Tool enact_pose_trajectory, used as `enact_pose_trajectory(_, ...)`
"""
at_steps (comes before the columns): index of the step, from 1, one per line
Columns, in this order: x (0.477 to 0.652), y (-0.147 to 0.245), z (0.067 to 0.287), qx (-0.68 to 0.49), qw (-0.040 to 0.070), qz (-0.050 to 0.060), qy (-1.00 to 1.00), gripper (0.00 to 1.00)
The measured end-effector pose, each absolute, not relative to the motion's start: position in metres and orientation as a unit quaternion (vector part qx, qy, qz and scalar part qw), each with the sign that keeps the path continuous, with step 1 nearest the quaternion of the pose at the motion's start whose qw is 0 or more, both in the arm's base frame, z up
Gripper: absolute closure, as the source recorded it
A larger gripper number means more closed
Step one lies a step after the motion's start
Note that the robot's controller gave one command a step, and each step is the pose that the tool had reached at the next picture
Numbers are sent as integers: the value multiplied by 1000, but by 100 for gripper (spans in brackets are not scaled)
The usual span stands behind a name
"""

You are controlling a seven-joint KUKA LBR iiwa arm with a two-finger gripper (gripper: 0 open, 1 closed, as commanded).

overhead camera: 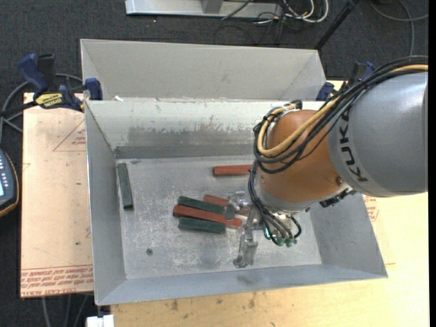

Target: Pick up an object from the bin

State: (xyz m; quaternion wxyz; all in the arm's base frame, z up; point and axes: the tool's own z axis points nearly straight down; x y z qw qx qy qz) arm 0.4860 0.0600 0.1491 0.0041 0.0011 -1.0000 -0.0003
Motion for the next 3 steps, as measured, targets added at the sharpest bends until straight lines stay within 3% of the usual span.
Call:
enact_pose_trajectory(1, 557, 37, 79, -23, -1, 0, -1000, 0)
enact_pose_trajectory(2, 557, 38, 83, -22, -1, -1, -1000, 100)
enact_pose_trajectory(3, 568, 18, 243, -27, -6, 0, -1000, 100)
